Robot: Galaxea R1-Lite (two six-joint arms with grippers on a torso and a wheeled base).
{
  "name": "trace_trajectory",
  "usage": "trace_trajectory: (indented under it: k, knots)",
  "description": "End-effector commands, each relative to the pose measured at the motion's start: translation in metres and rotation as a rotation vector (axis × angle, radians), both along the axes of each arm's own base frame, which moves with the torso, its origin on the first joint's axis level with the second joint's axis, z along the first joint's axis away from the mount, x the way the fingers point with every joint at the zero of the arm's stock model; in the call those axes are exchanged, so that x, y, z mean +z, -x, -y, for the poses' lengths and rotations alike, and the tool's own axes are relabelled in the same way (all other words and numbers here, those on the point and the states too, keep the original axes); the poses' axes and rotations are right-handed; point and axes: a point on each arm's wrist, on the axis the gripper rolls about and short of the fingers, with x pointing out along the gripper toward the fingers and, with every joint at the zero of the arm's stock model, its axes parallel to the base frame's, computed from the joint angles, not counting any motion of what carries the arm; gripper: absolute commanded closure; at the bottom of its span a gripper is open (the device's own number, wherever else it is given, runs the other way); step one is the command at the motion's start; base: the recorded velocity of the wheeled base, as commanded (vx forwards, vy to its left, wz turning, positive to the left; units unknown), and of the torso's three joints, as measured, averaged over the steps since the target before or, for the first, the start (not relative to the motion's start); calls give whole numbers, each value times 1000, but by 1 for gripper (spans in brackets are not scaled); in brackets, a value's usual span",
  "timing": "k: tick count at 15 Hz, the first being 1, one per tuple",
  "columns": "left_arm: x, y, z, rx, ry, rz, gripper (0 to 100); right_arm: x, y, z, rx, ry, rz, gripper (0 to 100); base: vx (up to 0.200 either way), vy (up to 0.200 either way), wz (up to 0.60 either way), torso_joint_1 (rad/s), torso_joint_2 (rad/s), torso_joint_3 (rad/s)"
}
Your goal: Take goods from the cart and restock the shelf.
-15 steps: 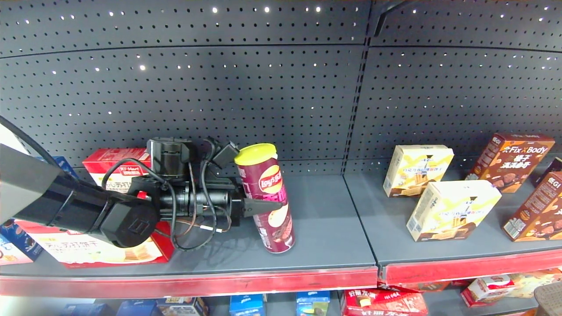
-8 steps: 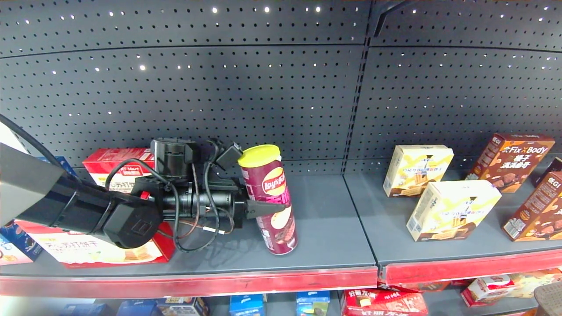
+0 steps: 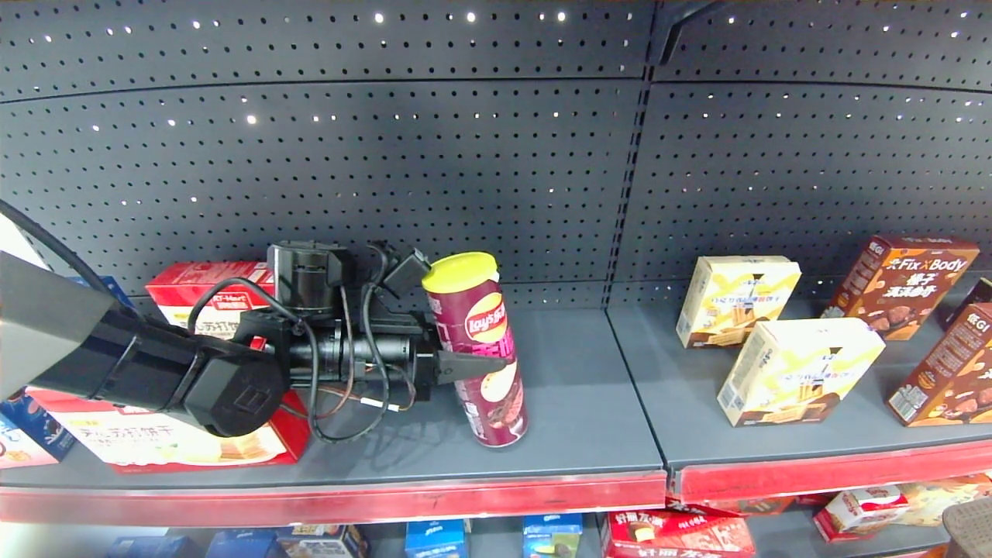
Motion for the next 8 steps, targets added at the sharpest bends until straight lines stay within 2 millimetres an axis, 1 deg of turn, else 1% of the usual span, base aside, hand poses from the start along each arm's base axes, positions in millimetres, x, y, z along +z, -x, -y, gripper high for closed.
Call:
trace_trajectory:
  k: [1, 5, 6, 8]
  knots:
    - [0, 0, 0, 0, 0, 0, 100, 0, 0, 0, 0, 0, 0, 100, 0, 0, 0, 0, 0, 0]
    - [0, 0, -1, 2, 0, 0, 100, 1, 0, 0, -1, 0, 2, 100, 0, 0, 0, 0, 0, 0]
    - [1, 0, -1, 2, 1, 1, 0, 1, 0, 0, 0, 0, 2, 100, 0, 0, 0, 0, 0, 0]
    - [0, 0, -1, 2, 0, 0, 0, 1, 0, 0, 0, 0, 2, 100, 0, 0, 0, 0, 0, 0]
